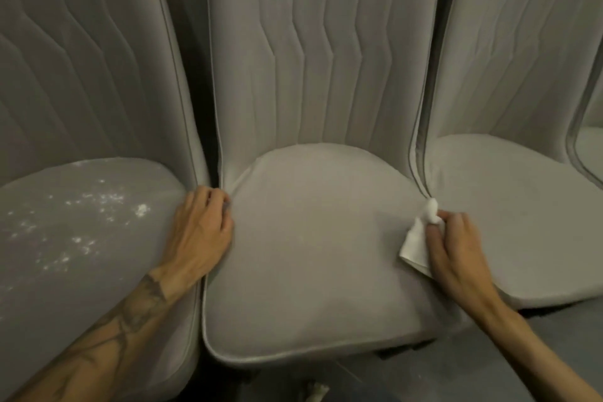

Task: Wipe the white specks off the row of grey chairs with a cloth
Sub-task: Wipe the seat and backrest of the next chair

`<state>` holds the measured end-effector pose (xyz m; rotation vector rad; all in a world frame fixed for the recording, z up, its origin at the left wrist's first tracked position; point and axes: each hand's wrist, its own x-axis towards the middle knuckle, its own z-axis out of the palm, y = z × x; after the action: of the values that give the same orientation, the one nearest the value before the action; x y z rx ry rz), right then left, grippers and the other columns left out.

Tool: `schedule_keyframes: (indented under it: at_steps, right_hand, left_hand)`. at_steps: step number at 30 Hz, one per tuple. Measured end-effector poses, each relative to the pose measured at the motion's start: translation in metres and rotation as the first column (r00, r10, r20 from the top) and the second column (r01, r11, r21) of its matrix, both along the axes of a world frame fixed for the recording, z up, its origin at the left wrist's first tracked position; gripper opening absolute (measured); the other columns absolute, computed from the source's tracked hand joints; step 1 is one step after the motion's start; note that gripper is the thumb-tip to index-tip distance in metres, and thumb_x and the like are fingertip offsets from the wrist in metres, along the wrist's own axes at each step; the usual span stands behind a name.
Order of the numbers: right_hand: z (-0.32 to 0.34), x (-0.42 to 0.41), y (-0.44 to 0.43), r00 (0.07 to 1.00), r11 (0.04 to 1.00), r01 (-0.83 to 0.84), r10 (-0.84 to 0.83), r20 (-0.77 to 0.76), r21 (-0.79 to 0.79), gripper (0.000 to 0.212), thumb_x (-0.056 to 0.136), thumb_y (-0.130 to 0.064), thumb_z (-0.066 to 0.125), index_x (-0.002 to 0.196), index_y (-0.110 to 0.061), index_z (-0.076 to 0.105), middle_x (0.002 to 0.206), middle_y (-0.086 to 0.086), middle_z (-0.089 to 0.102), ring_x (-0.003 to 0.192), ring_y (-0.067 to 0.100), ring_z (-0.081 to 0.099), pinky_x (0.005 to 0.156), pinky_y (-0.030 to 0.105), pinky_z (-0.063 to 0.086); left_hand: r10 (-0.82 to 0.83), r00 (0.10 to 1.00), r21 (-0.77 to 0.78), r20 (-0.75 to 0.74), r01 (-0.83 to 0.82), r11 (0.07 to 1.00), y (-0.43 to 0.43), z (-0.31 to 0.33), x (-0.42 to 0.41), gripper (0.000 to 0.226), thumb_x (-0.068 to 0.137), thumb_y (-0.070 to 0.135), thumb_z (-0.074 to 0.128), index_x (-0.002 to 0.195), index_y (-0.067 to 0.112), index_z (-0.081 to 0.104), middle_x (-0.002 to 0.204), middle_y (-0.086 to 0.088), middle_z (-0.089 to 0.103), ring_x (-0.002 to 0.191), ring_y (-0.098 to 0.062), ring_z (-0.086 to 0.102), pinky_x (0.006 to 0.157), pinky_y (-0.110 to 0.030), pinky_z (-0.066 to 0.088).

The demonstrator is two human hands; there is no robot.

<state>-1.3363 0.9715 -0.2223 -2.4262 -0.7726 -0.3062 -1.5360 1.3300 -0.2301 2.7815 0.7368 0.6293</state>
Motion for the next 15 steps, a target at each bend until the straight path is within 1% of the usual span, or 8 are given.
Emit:
schedule_keyframes:
  at_steps: [2, 5, 8, 10, 12, 13, 15]
  right_hand:
    - [0.004, 0.016, 0.047, 0.999, 0.998, -0.054, 0.054, 0.005, 0.042, 0.02, 0.104, -0.027, 0.042, 0.11, -0.012, 0.052, 0.098, -0.002, 0.045, 0.091, 0.017, 0.042, 0.083, 0.028, 0.031]
    - [0.01, 0.047, 0.118, 0.996, 0.99, -0.09, 0.091, -0.012, 0.11, 0.019, 0.104, -0.023, 0.044, 0.114, -0.01, 0.053, 0.106, 0.005, 0.049, 0.097, 0.021, 0.044, 0.09, 0.032, 0.035]
    - [0.03, 0.085, 0.179, 0.994, 0.971, -0.1, 0.105, -0.015, 0.216, 0.017, 0.105, -0.025, 0.042, 0.113, -0.012, 0.05, 0.111, 0.0, 0.043, 0.098, 0.018, 0.04, 0.09, 0.035, 0.039]
    - [0.052, 0.114, 0.214, 0.997, 0.948, -0.074, 0.073, 0.014, 0.309, 0.018, 0.105, -0.026, 0.042, 0.11, -0.011, 0.05, 0.112, 0.001, 0.043, 0.098, 0.02, 0.042, 0.088, 0.038, 0.042]
    - [0.079, 0.14, 0.243, 0.996, 0.91, -0.056, 0.023, 0.084, 0.412, 0.02, 0.105, -0.025, 0.043, 0.111, -0.008, 0.051, 0.114, 0.007, 0.046, 0.1, 0.023, 0.044, 0.089, 0.042, 0.044]
    - [0.093, 0.152, 0.256, 0.989, 0.891, -0.064, -0.005, 0.15, 0.449, 0.02, 0.105, -0.025, 0.044, 0.112, -0.008, 0.052, 0.115, 0.009, 0.047, 0.1, 0.024, 0.044, 0.09, 0.042, 0.043]
    - [0.125, 0.178, 0.276, 0.951, 0.869, -0.063, -0.097, 0.294, 0.491, 0.023, 0.103, -0.025, 0.047, 0.115, -0.007, 0.053, 0.116, 0.012, 0.049, 0.101, 0.025, 0.045, 0.09, 0.039, 0.042]
  left_hand:
    - [-0.005, 1.0, -0.017, 0.027, 0.005, 1.0, 0.006, 0.002, 0.018, 0.015, 0.092, 0.004, 0.068, 0.106, 0.003, 0.065, 0.107, -0.021, 0.058, 0.095, -0.042, 0.058, 0.083, -0.052, 0.05]
    - [-0.013, 0.996, -0.001, 0.09, 0.014, 1.0, 0.014, 0.006, 0.048, 0.023, 0.091, 0.003, 0.068, 0.114, 0.004, 0.063, 0.116, -0.016, 0.057, 0.1, -0.037, 0.057, 0.085, -0.049, 0.05]
    - [-0.004, 0.982, 0.093, 0.19, -0.014, 0.996, 0.028, 0.018, 0.085, 0.028, 0.09, 0.003, 0.07, 0.118, 0.004, 0.064, 0.119, -0.015, 0.058, 0.1, -0.035, 0.056, 0.086, -0.047, 0.048]
    - [0.01, 0.965, 0.187, 0.262, -0.061, 0.98, 0.04, 0.03, 0.109, 0.026, 0.091, 0.011, 0.065, 0.117, 0.007, 0.065, 0.119, -0.015, 0.059, 0.1, -0.033, 0.053, 0.085, -0.044, 0.043]
    - [0.002, 0.948, 0.282, 0.32, -0.097, 0.955, 0.053, 0.045, 0.131, 0.028, 0.09, 0.019, 0.06, 0.116, 0.01, 0.065, 0.119, -0.014, 0.057, 0.1, -0.035, 0.05, 0.085, -0.046, 0.039]
    - [-0.005, 0.938, 0.327, 0.348, -0.116, 0.938, 0.06, 0.054, 0.141, 0.027, 0.091, 0.021, 0.059, 0.115, 0.011, 0.064, 0.12, -0.014, 0.056, 0.1, -0.036, 0.049, 0.086, -0.048, 0.039]
    - [-0.027, 0.912, 0.401, 0.409, -0.153, 0.903, 0.073, 0.071, 0.158, 0.025, 0.093, 0.022, 0.058, 0.115, 0.012, 0.063, 0.12, -0.014, 0.053, 0.1, -0.036, 0.046, 0.086, -0.049, 0.037]
